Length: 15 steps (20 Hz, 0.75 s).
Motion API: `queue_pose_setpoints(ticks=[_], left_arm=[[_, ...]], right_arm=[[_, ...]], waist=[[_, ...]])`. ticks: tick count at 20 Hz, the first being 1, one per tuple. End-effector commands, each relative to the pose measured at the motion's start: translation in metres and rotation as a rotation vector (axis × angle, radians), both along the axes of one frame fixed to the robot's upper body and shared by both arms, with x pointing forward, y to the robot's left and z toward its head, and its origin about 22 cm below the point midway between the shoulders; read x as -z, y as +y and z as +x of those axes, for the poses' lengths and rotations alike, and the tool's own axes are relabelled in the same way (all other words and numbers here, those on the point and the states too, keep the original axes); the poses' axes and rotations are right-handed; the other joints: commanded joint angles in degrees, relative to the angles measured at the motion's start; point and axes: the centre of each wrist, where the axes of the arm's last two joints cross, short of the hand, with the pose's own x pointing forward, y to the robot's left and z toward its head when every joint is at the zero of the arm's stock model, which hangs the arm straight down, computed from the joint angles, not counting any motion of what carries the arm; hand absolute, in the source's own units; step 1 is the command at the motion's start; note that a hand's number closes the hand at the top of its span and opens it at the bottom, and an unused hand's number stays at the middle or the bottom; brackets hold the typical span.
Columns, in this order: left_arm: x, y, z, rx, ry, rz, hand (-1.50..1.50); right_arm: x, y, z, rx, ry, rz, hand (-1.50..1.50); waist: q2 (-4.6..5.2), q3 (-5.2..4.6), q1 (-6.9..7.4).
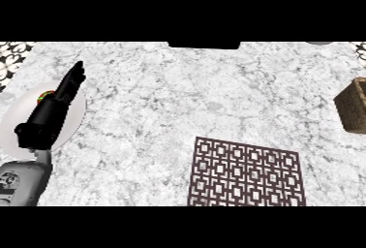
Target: Pick the cupcake from the placemat and place it in the basket
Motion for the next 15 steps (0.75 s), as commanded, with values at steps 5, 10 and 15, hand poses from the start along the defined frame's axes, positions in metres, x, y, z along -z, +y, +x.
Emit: queue_pose_setpoints(ticks=[5, 10, 15], left_arm=[[0.009, -0.002, -0.004, 0.028, 0.007, -0.001, 0.00], [0.001, -0.004, -0.002, 0.019, -0.017, -0.008, 0.00], [-0.003, -0.003, 0.002, 0.023, -0.032, -0.006, 0.00]], right_arm=[[-0.003, -0.032, -0.016, 0.068, -0.132, 0.491, -1.50], [0.020, -0.056, -0.032, 0.246, -0.191, 0.637, -1.50], [0.013, -0.071, -0.062, 0.339, -0.267, 0.693, -1.50]], waist=[[0.30, -0.07, 1.00], [0.75, 0.23, 0.90], [1.20, 0.42, 0.94]])
